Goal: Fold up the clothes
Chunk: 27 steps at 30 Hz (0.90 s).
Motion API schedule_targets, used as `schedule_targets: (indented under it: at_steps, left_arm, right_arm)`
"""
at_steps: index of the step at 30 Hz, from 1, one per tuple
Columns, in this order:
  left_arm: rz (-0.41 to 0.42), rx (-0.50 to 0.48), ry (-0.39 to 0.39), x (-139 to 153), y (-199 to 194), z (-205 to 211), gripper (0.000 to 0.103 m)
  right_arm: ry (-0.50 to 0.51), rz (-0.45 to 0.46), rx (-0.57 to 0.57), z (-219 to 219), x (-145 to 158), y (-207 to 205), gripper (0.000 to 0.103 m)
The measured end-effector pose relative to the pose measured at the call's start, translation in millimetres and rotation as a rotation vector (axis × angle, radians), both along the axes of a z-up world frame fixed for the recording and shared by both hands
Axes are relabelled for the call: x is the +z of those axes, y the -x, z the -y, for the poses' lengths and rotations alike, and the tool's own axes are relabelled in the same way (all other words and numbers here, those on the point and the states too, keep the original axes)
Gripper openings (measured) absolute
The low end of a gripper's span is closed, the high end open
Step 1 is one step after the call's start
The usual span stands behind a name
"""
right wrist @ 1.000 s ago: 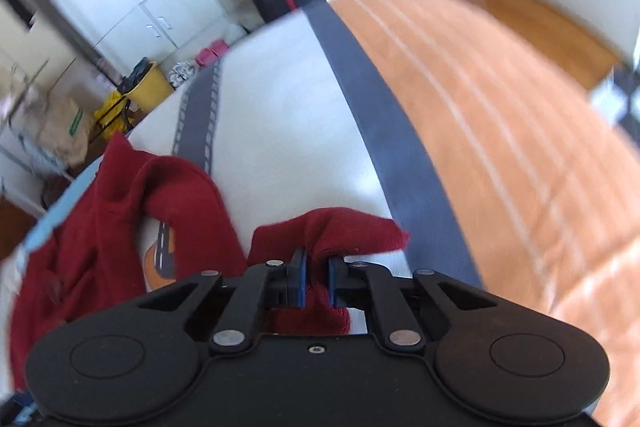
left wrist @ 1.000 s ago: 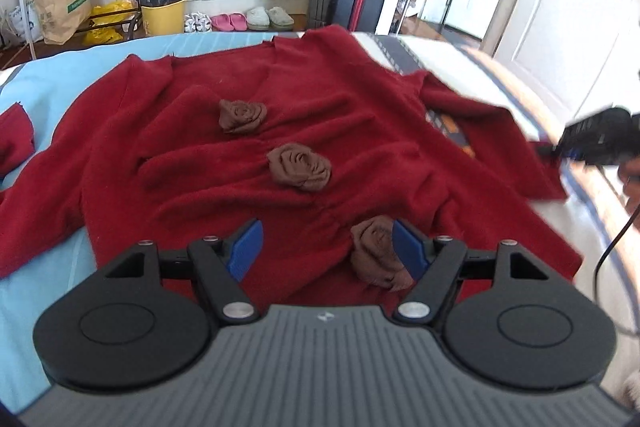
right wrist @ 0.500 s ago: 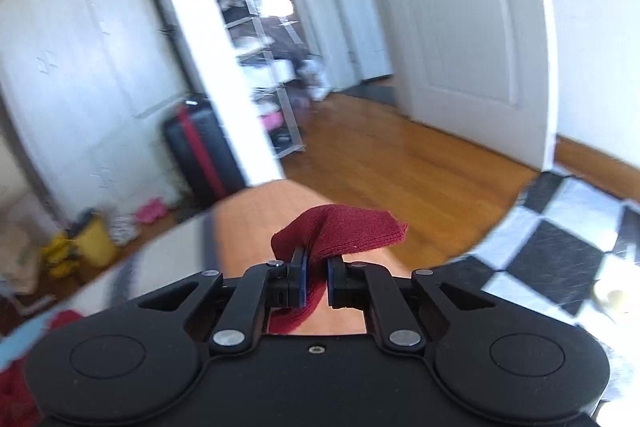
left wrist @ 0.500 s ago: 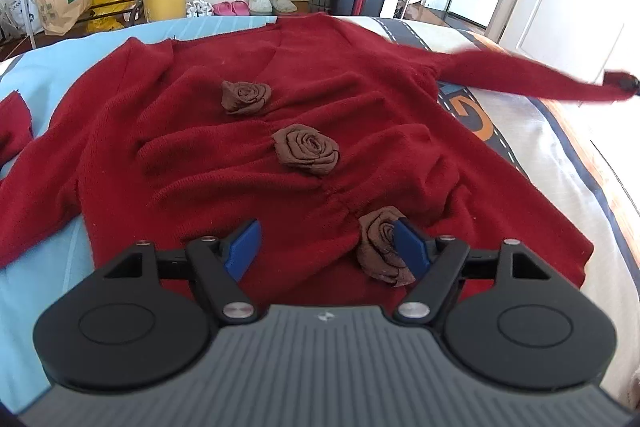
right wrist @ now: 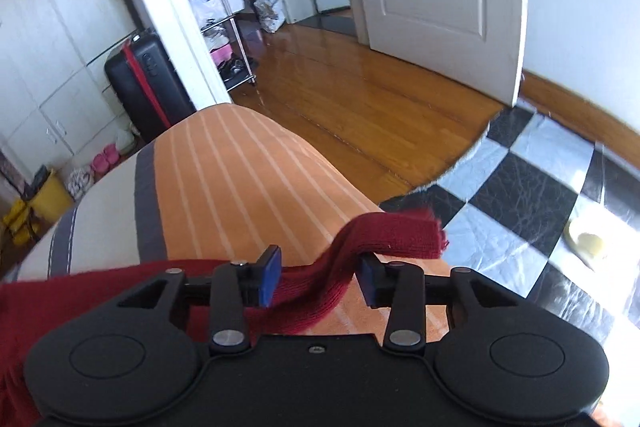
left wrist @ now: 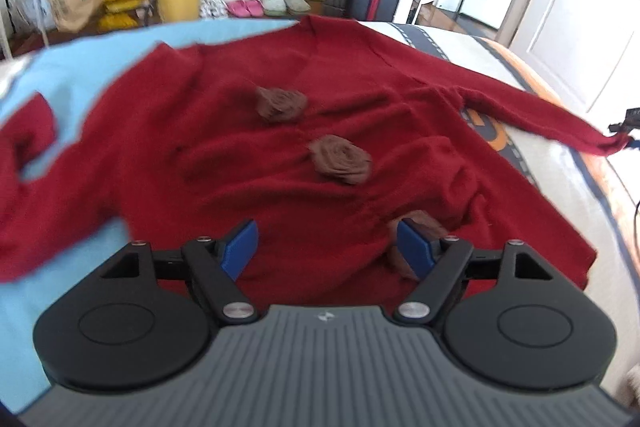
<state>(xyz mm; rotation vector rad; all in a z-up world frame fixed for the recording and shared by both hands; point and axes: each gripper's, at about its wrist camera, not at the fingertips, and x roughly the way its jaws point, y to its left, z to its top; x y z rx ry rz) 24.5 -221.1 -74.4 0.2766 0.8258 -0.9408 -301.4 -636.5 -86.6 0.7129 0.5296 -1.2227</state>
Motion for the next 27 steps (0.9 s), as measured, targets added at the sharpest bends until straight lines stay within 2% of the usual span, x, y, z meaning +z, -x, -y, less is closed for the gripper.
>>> schedule_targets:
  at_steps: [4,7,9,12,14,16,18,20,22,23,25,27]
  left_arm:
    - [0.036,0.011,-0.079,8.4,-18.3,-22.6,0.078]
    - [0.126,0.091,-0.15,14.5,-38.3,-43.2,0.078]
    - [0.169,0.179,-0.172,16.6,-55.0,-60.0,0.078]
    - [0.267,0.367,-0.215,13.9,-82.5,-90.3,0.079]
    - [0.326,0.491,-0.281,8.4,-99.8,-110.9,0.079]
    - [0.285,0.586,-0.291,8.9,-119.1,-134.1,0.079]
    - [0.2,0.669,-0.223,14.3,-137.0,-161.7,0.079]
    - [0.142,0.758,-0.149,19.3,-152.1,-189.2,0.079]
    - [0.129,0.836,-0.118,20.1,-161.7,-211.6,0.079]
    - [0.121,0.861,-0.103,18.7,-165.0,-220.4,0.079]
    - [0.06,0.875,-0.044,12.6,-172.9,-232.2,0.079]
    - [-0.022,0.857,0.022,3.3,-180.0,-235.3,0.079]
  right_arm:
    - [0.033,-0.079,0.047,-19.1,21.0,-3.3,0.05]
    - [0.065,-0.101,0.08,-33.0,35.6,-13.0,0.053]
    - [0.087,-0.095,0.103,-44.8,45.7,-23.1,0.056]
    - [0.114,-0.079,0.137,-63.2,60.3,-38.7,0.06]
    - [0.092,-0.007,0.179,-77.6,64.2,-50.9,0.062]
    - [0.074,0.073,0.224,-94.5,66.4,-64.4,0.062]
    - [0.084,0.105,0.281,-112.6,68.3,-81.3,0.062]
    - [0.133,0.061,0.35,-131.6,70.8,-100.7,0.062]
    - [0.201,-0.034,0.445,-151.5,70.9,-122.0,0.063]
    - [0.22,-0.051,0.49,-160.7,70.4,-128.7,0.063]
    - [0.246,-0.075,0.58,-178.8,69.2,-142.1,0.063]
    - [0.203,-0.034,0.68,-196.1,65.7,-154.1,0.063]
